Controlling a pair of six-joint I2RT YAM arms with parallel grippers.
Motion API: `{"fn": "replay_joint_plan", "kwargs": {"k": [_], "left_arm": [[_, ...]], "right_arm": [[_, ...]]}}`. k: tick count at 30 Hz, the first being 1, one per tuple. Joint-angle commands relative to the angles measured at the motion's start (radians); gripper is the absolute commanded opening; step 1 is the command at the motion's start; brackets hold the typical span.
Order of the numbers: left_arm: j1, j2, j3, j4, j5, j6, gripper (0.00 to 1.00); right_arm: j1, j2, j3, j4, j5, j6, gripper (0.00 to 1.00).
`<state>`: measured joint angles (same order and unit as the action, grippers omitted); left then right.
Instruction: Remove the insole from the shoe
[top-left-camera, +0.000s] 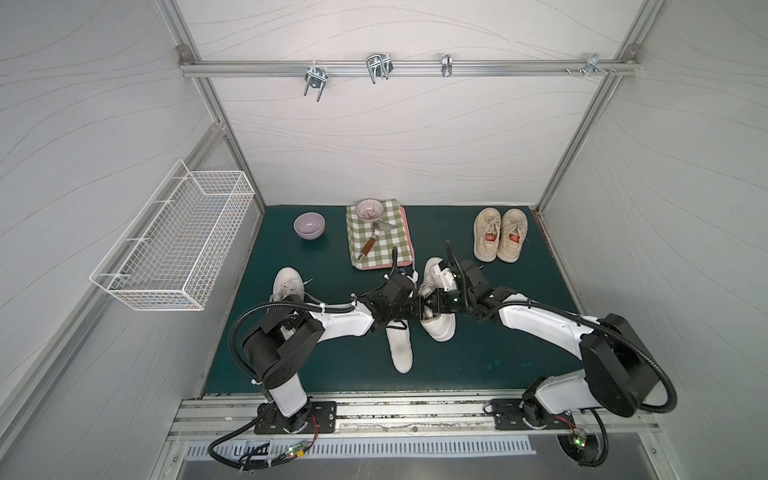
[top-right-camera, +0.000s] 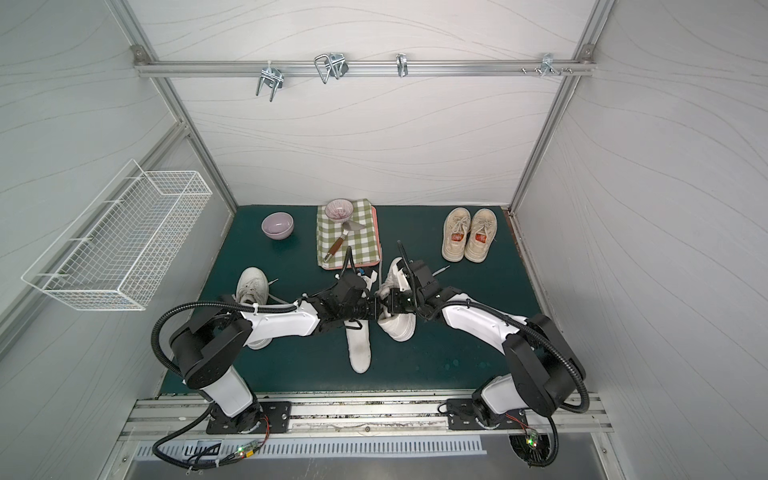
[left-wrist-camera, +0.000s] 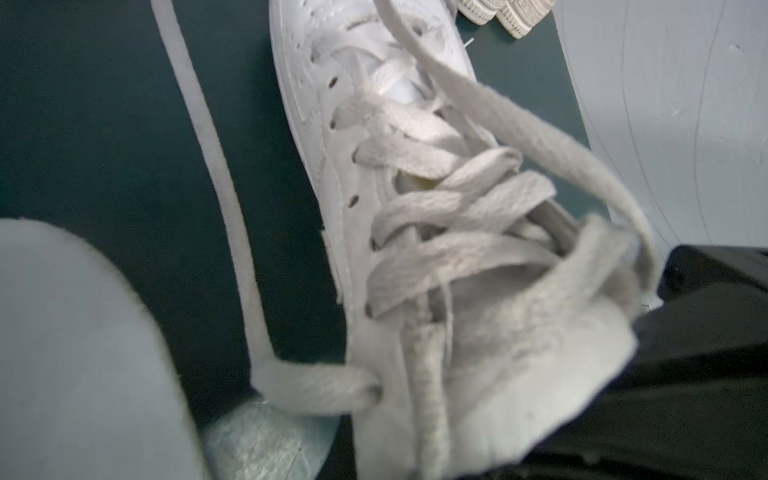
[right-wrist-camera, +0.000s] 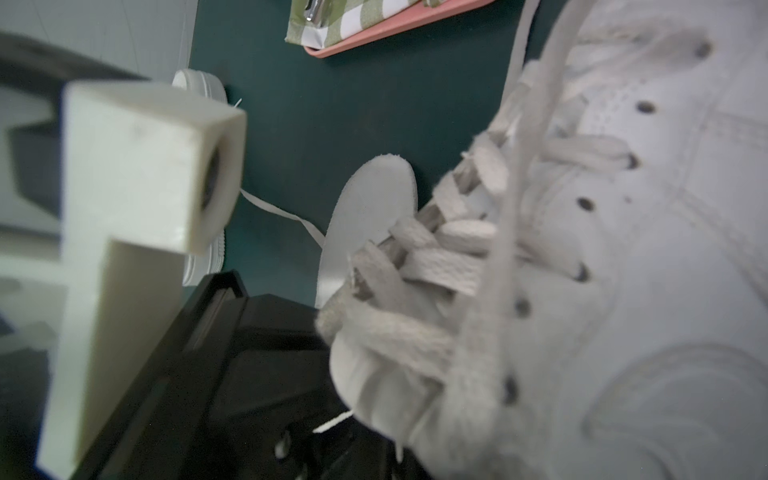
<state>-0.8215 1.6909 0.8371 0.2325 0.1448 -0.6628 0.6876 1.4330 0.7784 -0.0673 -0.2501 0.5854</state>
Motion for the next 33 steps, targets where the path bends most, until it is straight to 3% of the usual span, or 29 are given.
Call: {"fn": "replay_joint_plan", "kwargs": {"k": [1, 7, 15, 28, 33], "left_arm": [[-0.01, -0.059, 0.027, 0.105, -0.012, 0.038, 0.0], [0.008, -0.061, 0.022, 0.047, -0.125, 0.021, 0.0], [0.044, -0.027, 0.047, -0.008, -0.138, 0.031, 0.0], [0.075, 0.155, 0.157, -0.185, -0.28, 0.066, 0.0], [0.082, 0.153, 0.162, -0.192, -0.28, 0.06, 0.0]], "right_arm": [[0.017, 0.009, -0.015, -0.08, -0.004, 0.0, 0.0], [-0.022, -0.134, -0.035, -0.066, -0.087, 0.065, 0.0], [-0.165, -0.274, -0.164, 0.271, -0.367, 0.279, 0.0], [-0.173, -0.439, -0.149, 0.448, -0.391, 0.456, 0.0], [-0.188, -0.488, -0.115, 0.34, -0.362, 0.398, 0.0]]}}
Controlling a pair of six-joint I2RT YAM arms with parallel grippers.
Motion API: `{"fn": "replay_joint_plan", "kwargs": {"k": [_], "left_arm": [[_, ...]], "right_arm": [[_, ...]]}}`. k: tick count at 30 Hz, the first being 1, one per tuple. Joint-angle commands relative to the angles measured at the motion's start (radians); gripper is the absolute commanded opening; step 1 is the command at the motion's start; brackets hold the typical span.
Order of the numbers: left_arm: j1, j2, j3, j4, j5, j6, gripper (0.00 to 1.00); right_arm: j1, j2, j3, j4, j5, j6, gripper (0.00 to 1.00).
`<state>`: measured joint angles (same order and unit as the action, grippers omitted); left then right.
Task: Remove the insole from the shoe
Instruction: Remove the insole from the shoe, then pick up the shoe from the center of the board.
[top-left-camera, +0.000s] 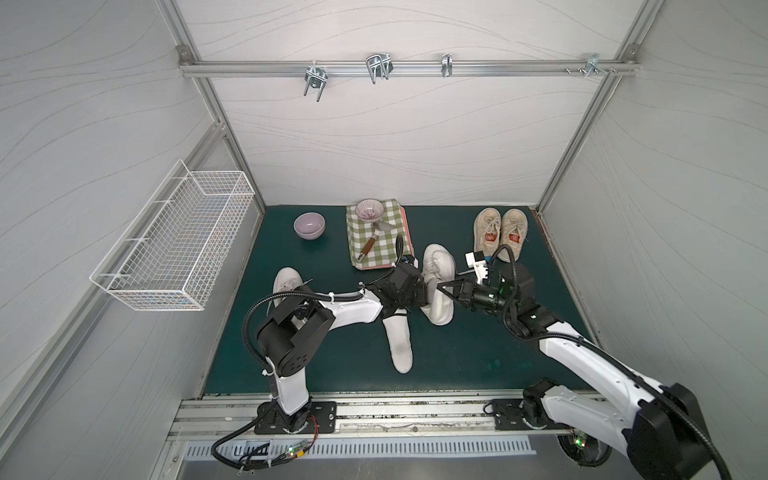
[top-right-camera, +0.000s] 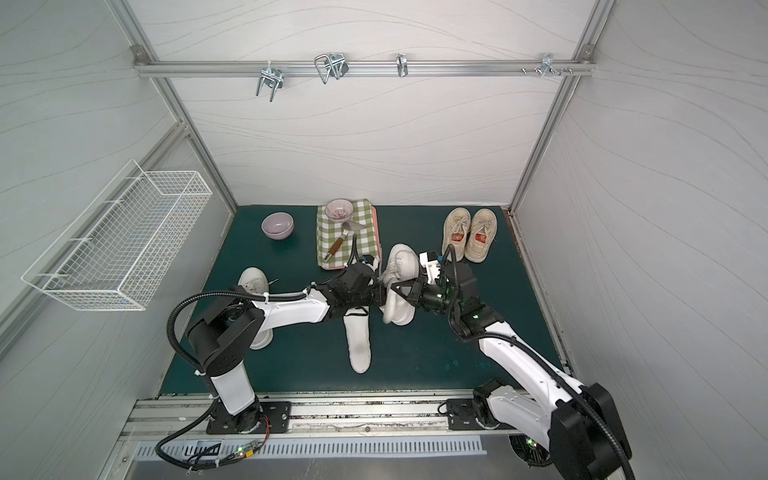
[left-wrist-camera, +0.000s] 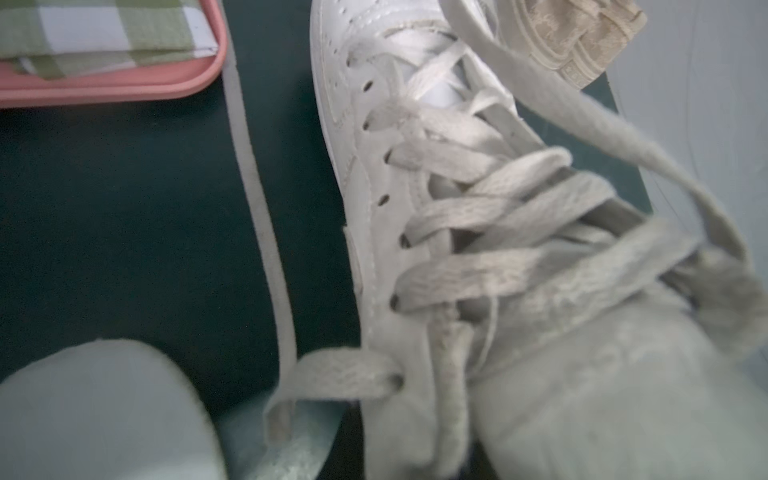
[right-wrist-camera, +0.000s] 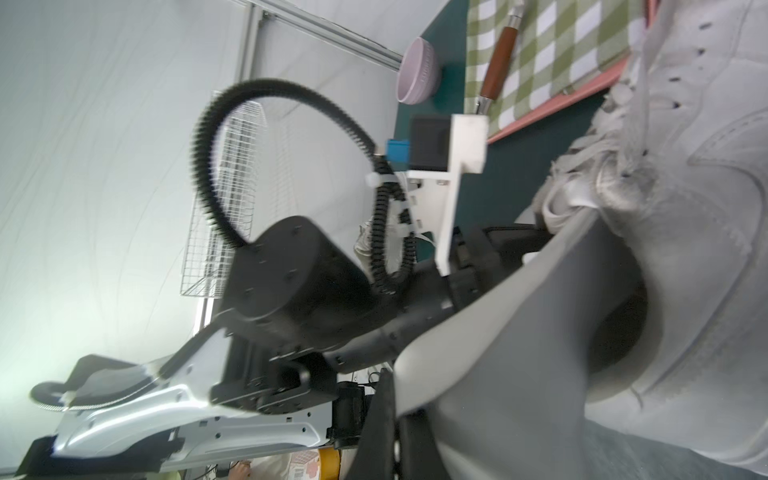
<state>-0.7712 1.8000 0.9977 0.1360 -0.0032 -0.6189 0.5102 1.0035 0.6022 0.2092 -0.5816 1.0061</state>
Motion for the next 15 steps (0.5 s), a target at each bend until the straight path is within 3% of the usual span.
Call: {"fn": "replay_joint_plan", "kwargs": {"k": [1, 8, 15], "left_arm": [[0.032, 0.043, 0.011, -0.102, -0.132, 0.018, 0.0], [0.046, 0.07, 0.165, -0.159, -0.096, 0.053, 0.0], [0.081, 0.211, 0.423, -0.253, -0.016, 0.088, 0.0]], "right_arm": [[-0.012, -0.068, 0.063, 0.03, -0.021, -0.047, 0.0], [-0.016, -0.185, 0.086, -0.344, 0.049, -0.275, 0.0], [-0.016, -0.328, 0.119, -0.564, 0.093, -0.374, 0.0]]}}
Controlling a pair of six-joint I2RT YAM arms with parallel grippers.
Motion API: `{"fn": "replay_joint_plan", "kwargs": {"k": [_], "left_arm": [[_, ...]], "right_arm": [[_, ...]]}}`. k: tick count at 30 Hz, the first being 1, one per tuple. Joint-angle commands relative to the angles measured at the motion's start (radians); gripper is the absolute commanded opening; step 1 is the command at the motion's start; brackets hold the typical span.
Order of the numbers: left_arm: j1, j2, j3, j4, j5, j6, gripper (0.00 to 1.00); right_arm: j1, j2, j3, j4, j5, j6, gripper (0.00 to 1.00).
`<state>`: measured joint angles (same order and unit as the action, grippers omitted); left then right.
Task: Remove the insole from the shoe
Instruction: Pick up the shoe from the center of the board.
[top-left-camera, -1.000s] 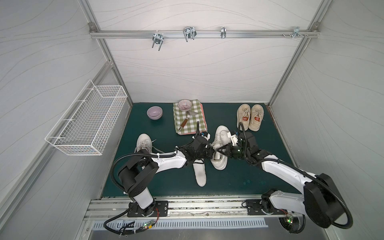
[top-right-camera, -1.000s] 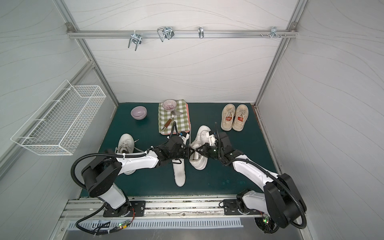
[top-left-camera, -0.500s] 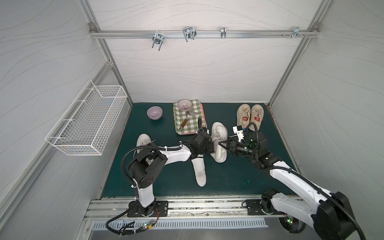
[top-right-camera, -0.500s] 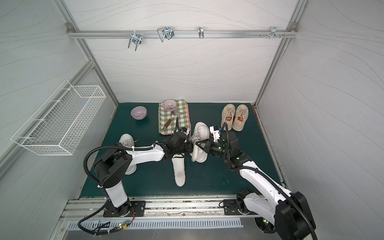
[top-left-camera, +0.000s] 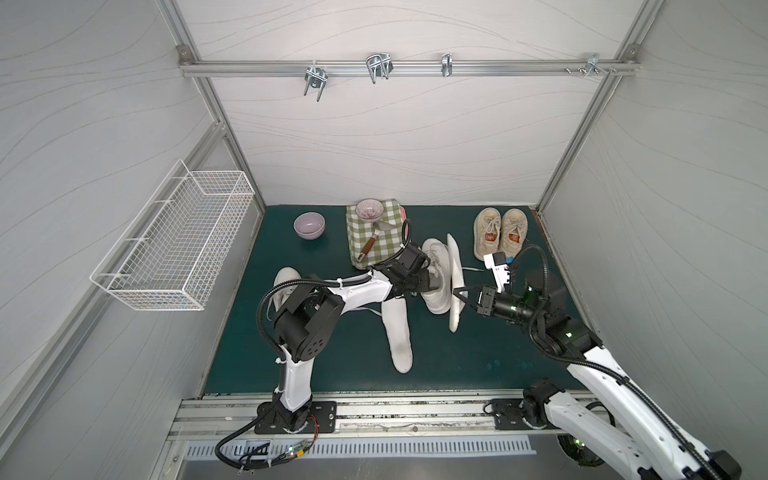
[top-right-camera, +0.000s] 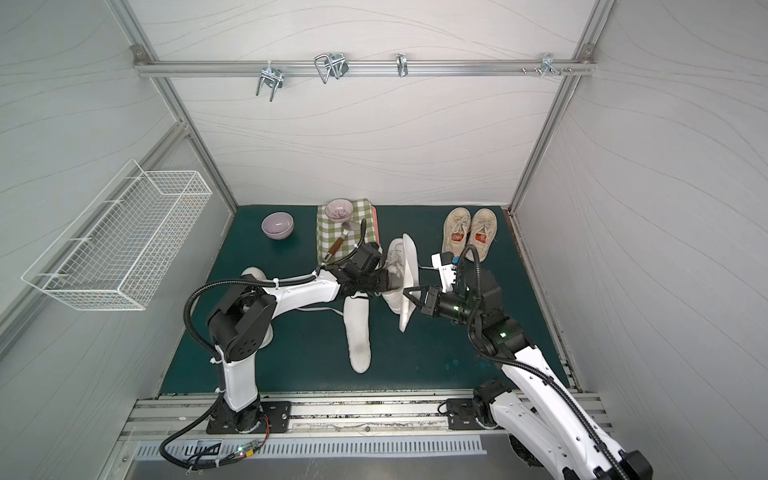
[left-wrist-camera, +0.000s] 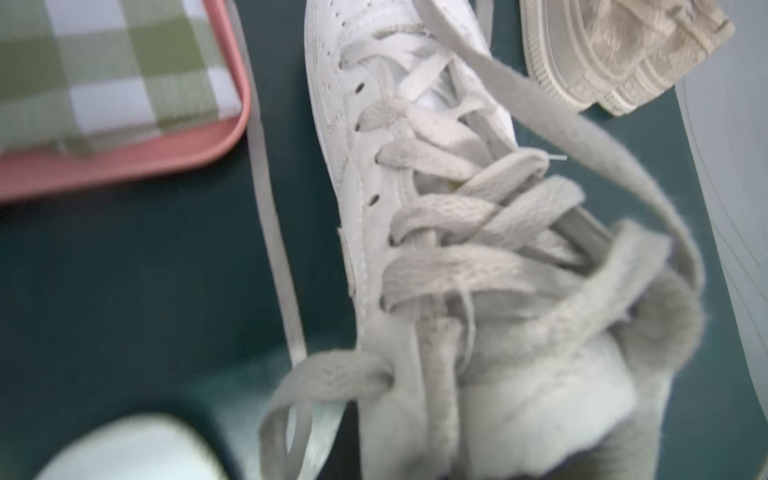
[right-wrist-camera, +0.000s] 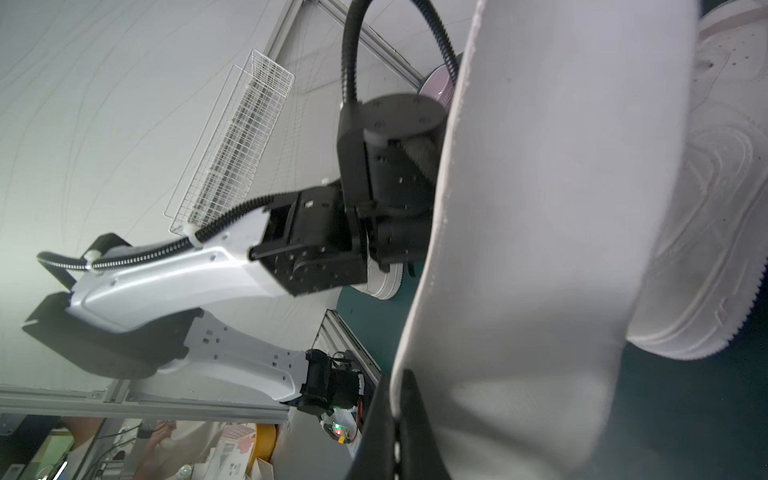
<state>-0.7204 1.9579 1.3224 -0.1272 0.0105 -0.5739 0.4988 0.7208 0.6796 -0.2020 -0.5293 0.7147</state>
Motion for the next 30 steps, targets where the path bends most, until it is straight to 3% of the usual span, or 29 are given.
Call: {"fn": "replay_joint_plan", "kwargs": {"k": [1, 7, 13, 19, 23, 30], "left_arm": [[0.03, 0.064, 0.125, -0.001, -0.025, 0.048, 0.0], [0.031, 0.039, 0.226, -0.043, 0.025, 0.082, 0.0], [0.03, -0.113, 0.227, -0.1, 0.039, 0.113, 0.0], [0.03, -0.406, 0.052, -0.136, -0.027, 0.136, 0.0], [0.038, -0.594, -0.07, -0.268, -0.155, 0.154, 0.0], [0.149, -0.914, -0.257, -0.533, -0.337, 0.059, 0.0]], "right_arm": [[-0.005, -0.057, 0.042, -0.169, 0.055, -0.093, 0.0], [-0.007, -0.102, 0.025, -0.306, 0.183, -0.155, 0.0], [-0.007, -0.135, 0.004, -0.355, 0.302, -0.191, 0.0], [-0.007, -0.116, -0.029, -0.35, 0.329, -0.209, 0.0], [-0.005, -0.093, -0.054, -0.327, 0.322, -0.218, 0.0], [0.071, 0.0, -0.068, -0.272, 0.358, -0.236, 0.0]]}}
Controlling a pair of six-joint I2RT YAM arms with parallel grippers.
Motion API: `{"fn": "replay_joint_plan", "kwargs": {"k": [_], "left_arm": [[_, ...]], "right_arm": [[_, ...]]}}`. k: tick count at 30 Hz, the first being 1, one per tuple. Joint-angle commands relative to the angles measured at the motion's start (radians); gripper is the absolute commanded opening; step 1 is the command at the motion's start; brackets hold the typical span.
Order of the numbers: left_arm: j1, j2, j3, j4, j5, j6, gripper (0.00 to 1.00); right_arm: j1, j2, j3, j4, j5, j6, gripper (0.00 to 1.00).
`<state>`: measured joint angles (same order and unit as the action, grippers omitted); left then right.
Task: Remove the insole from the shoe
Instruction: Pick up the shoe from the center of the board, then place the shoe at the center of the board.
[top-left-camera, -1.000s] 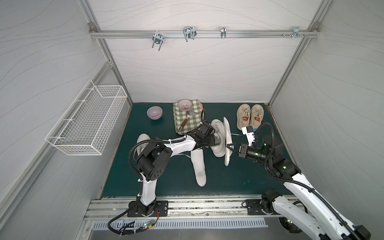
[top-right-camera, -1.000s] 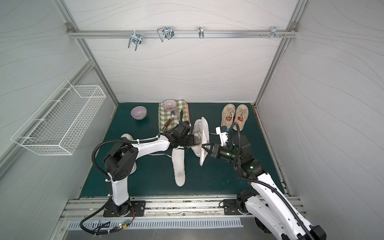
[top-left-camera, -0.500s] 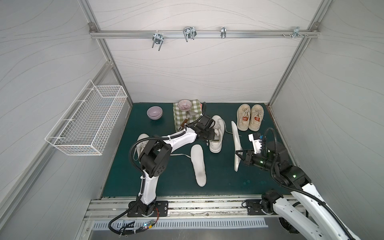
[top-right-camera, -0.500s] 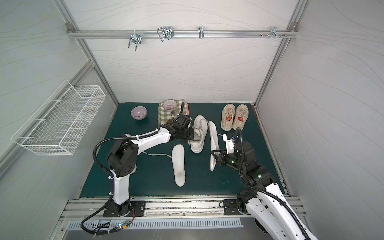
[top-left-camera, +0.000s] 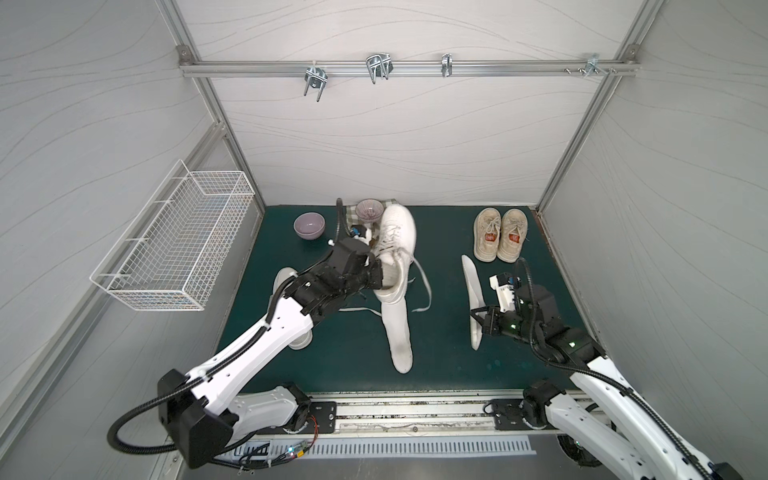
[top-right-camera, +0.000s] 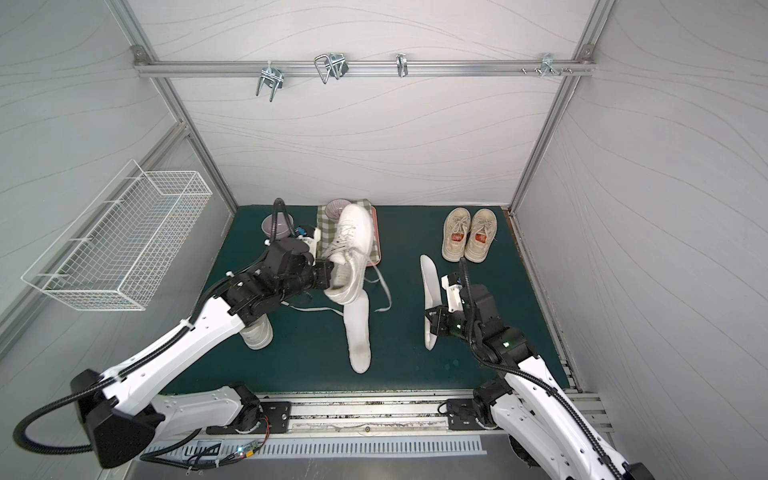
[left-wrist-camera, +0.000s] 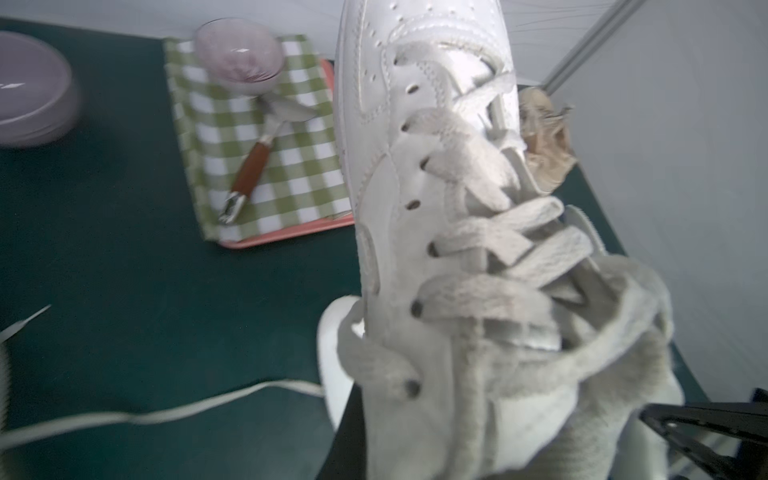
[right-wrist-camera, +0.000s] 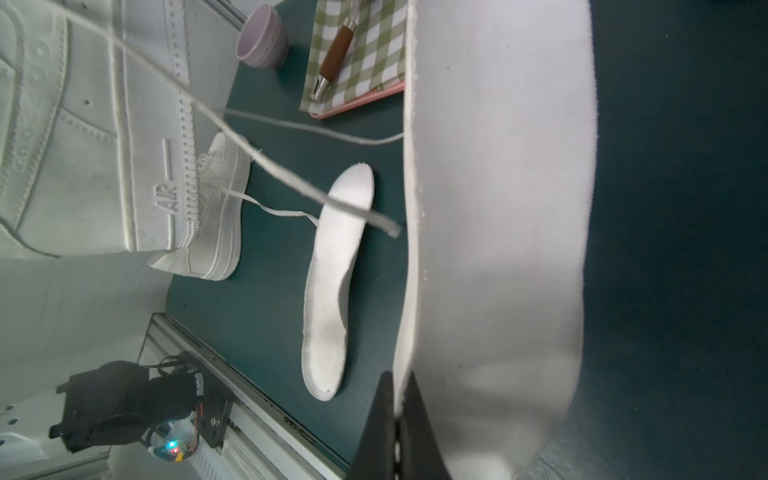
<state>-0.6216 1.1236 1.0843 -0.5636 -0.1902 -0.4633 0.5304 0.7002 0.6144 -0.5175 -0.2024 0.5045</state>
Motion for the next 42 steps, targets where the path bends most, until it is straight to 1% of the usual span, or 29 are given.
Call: {"fn": "replay_joint_plan", "kwargs": {"k": [1, 3, 6, 8, 10, 13, 15, 16, 19, 21, 24, 28, 31, 34, 37, 39, 40, 42], "left_arm": [[0.066, -0.113, -0.036, -0.118, -0.151, -0.053, 0.0], [0.109, -0.18, -0.06, -0.182, -0.192, -0.069, 0.0], [0.185, -0.238, -0.091, -0.243, -0.226, -0.085, 0.0], [0.249, -0.248, -0.112, -0.257, -0.209, -0.081, 0.0], [0.307, -0.235, -0.125, -0.259, -0.197, -0.07, 0.0], [0.404, -0.178, -0.112, -0.264, -0.156, -0.066, 0.0], [0.476, -0.13, -0.106, -0.228, -0.088, -0.052, 0.0], [0.495, -0.106, -0.099, -0.221, -0.071, -0.052, 0.0], [0.507, -0.028, -0.045, -0.231, -0.101, -0.04, 0.0], [0.507, -0.004, 0.005, -0.232, -0.121, -0.029, 0.0], [0.508, -0.021, 0.055, -0.131, -0.041, -0.009, 0.0], [0.508, 0.028, 0.195, -0.177, 0.023, -0.01, 0.0], [0.508, 0.011, 0.25, -0.171, 0.041, -0.001, 0.0], [0.507, -0.017, 0.327, -0.212, 0.014, 0.024, 0.0], [0.508, -0.037, 0.387, -0.257, 0.022, 0.043, 0.0], [0.508, -0.043, 0.396, -0.295, 0.034, 0.032, 0.0], [0.507, -0.049, 0.379, -0.303, 0.044, 0.023, 0.0], [0.507, -0.081, 0.289, -0.281, 0.089, 0.003, 0.0]], "right_arm": [[0.063, 0.037, -0.001, 0.051, 0.049, -0.029, 0.0], [0.115, 0.075, 0.004, 0.069, 0.089, -0.033, 0.0], [0.17, 0.133, 0.01, 0.102, 0.122, -0.031, 0.0], [0.192, 0.169, 0.012, 0.122, 0.13, -0.025, 0.0], [0.208, 0.201, 0.013, 0.143, 0.13, -0.02, 0.0], [0.232, 0.236, 0.018, 0.163, 0.143, -0.017, 0.0], [0.246, 0.259, 0.02, 0.166, 0.161, -0.014, 0.0], [0.251, 0.27, 0.021, 0.166, 0.169, -0.013, 0.0], [0.259, 0.3, 0.019, 0.172, 0.181, -0.006, 0.0], [0.261, 0.313, 0.012, 0.177, 0.184, 0.001, 0.0], [0.263, 0.317, -0.004, 0.189, 0.191, -0.003, 0.0], [0.263, 0.32, -0.008, 0.189, 0.203, -0.01, 0.0], [0.262, 0.32, -0.009, 0.194, 0.206, -0.012, 0.0], [0.263, 0.32, -0.016, 0.202, 0.211, -0.012, 0.0], [0.263, 0.325, -0.022, 0.209, 0.209, -0.012, 0.0], [0.263, 0.327, -0.023, 0.212, 0.21, -0.014, 0.0], [0.263, 0.325, -0.023, 0.212, 0.212, -0.015, 0.0], [0.261, 0.321, -0.022, 0.209, 0.222, -0.02, 0.0]]}}
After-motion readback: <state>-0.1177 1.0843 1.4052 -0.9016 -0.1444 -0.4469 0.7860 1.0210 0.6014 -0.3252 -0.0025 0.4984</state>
